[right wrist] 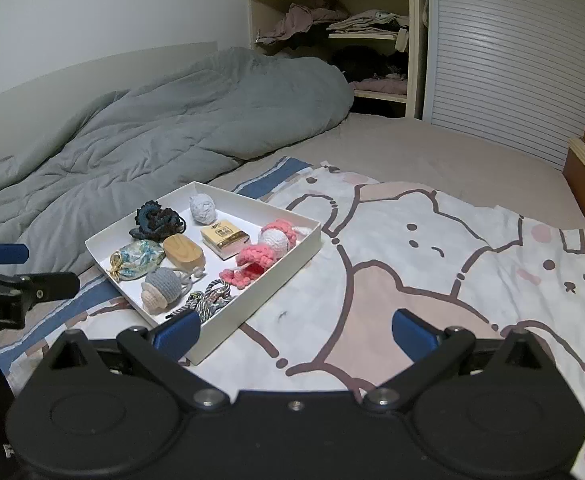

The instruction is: Organize objects

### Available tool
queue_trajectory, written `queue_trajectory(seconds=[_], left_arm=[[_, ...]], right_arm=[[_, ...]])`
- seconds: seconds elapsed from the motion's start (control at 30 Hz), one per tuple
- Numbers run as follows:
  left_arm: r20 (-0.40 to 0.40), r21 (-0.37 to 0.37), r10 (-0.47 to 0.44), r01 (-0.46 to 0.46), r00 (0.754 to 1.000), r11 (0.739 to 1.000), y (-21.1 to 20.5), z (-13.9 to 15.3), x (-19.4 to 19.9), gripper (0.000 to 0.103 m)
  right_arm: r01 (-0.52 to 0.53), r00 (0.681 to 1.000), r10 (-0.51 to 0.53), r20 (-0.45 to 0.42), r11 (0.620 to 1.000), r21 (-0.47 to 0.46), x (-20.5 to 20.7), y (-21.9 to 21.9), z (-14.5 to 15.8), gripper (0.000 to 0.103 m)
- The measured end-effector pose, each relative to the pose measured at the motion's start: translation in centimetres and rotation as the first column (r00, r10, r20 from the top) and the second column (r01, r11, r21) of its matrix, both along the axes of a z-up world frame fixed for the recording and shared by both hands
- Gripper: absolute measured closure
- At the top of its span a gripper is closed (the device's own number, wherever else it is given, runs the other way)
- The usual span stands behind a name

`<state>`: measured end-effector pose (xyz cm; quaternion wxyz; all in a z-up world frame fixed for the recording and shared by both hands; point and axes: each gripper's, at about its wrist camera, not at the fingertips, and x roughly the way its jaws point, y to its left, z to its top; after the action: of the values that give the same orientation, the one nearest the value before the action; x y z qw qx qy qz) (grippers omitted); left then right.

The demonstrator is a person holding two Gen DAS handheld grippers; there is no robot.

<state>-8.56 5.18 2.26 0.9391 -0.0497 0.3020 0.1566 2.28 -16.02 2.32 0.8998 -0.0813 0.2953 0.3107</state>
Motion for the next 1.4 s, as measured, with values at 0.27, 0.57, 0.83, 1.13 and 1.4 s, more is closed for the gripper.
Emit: queue_trajectory(seconds=[0.27,0.57,0.83,1.13,1.4], left_arm=[[-0.002,0.006,-0.003,0.003,1.0,1.0,-0.23,-0.07,-0.06,0.0],[-0.006,0.008,-0.003,0.004,1.0,1.0,-0.54,-0.11,-0.08,0.0],[-0.008,0.006,0.002,-0.002,1.0,1.0,-0.46,-0.09,0.04,0.0],[-0.009,0.008,0.002,-0.002,1.0,1.0,-0.48,-0.11,-0.01,0.0],[-0.008,0.007,0.001,-0.001,1.0,1.0,-0.48,-0.12,-0.02,0.0]], right_arm=[[0.004,1.0,-0.004,-0.001,1.0,0.003,-0.03,-0.01,0.05,0.0],[0.0,1.0,0.0,-0.001,1.0,0.005,-0.02,-0.04,0.04,0.0],[-0.004,1.0,0.004,-0.003,1.0,0.007,-0.19,-0.04,0.06,0.0],[-0.002,1.0,0.002,-0.004,1.0,0.01,-0.19,-0.04,0.13,0.0],[0.002,1.0,-0.002,-0.005,1.0,0.016,-0.33,-0.14,0.32,0.0]])
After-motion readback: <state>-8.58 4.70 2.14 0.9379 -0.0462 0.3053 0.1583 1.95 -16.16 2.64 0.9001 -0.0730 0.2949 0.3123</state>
